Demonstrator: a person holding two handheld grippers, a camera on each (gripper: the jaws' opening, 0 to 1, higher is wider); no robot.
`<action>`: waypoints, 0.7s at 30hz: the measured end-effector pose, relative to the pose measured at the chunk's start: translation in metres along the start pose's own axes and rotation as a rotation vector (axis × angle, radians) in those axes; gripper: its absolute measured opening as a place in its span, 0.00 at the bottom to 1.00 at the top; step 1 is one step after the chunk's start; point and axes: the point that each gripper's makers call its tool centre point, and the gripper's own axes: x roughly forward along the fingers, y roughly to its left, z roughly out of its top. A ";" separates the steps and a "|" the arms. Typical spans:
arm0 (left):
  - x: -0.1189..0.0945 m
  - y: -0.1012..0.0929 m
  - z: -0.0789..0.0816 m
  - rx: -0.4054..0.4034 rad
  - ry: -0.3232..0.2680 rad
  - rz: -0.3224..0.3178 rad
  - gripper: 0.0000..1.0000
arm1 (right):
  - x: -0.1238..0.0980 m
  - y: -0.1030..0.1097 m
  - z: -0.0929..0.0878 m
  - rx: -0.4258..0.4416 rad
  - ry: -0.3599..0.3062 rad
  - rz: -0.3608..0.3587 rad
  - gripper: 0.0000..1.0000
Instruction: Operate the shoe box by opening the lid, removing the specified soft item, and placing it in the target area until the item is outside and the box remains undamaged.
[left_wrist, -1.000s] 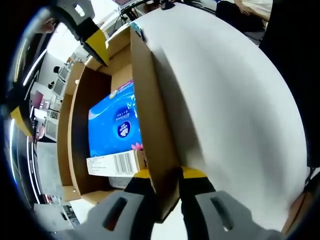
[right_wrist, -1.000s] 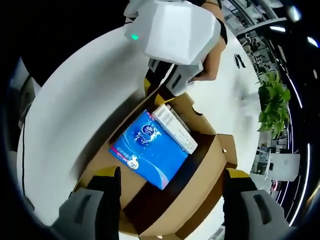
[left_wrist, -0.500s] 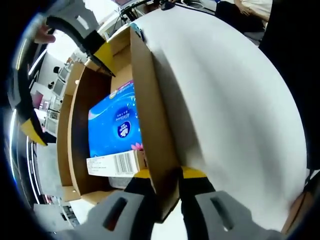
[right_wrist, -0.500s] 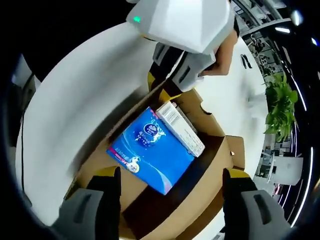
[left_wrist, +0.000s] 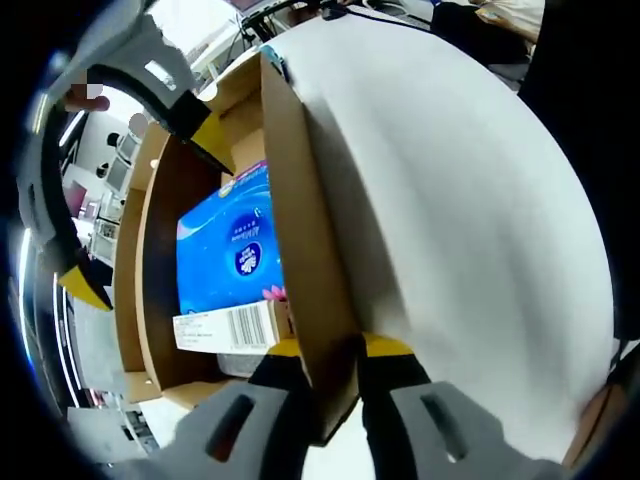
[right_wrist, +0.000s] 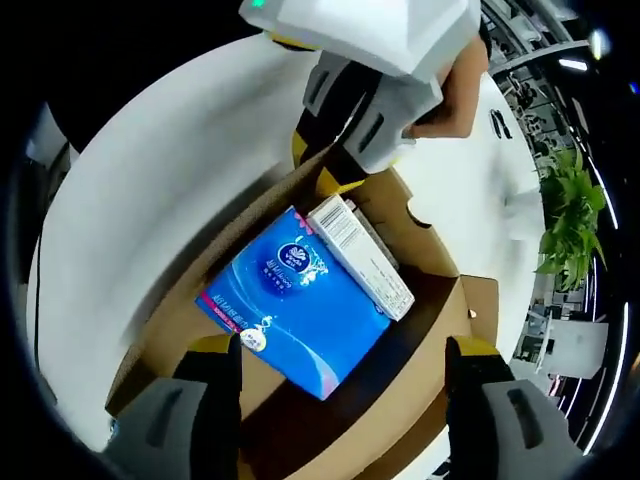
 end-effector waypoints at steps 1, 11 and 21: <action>0.000 0.000 0.000 0.000 0.000 0.000 0.14 | 0.000 0.000 0.000 -0.002 0.000 0.000 0.86; 0.000 0.000 -0.002 0.000 -0.001 0.001 0.14 | 0.006 -0.008 0.005 -0.039 -0.004 0.007 0.86; -0.001 0.000 0.000 0.000 -0.009 -0.002 0.14 | 0.007 -0.003 0.007 -0.041 0.005 0.025 0.85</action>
